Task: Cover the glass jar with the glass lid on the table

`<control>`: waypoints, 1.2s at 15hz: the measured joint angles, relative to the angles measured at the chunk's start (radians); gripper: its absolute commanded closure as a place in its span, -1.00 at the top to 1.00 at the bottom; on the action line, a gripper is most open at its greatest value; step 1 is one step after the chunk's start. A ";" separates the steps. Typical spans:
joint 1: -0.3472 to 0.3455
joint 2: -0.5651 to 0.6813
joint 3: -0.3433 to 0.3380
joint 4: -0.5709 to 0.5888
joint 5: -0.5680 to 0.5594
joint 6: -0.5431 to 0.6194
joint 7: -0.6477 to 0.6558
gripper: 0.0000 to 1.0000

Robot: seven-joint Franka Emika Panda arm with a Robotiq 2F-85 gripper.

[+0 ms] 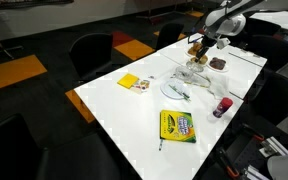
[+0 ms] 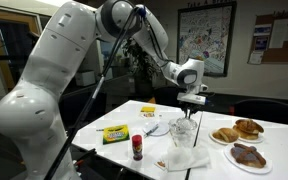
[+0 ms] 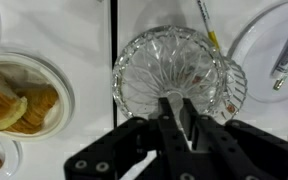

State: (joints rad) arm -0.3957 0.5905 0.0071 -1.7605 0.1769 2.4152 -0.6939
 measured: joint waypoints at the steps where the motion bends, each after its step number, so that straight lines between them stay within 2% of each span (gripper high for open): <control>1: 0.003 0.000 0.000 0.000 -0.002 0.000 0.000 -0.92; 11: 0.089 0.029 0.013 0.006 -0.022 0.000 0.001 -0.92; 18: 0.099 0.061 0.011 0.036 -0.074 0.000 0.027 -0.92</control>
State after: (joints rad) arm -0.2965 0.6519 0.0177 -1.7247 0.1033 2.4152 -0.6671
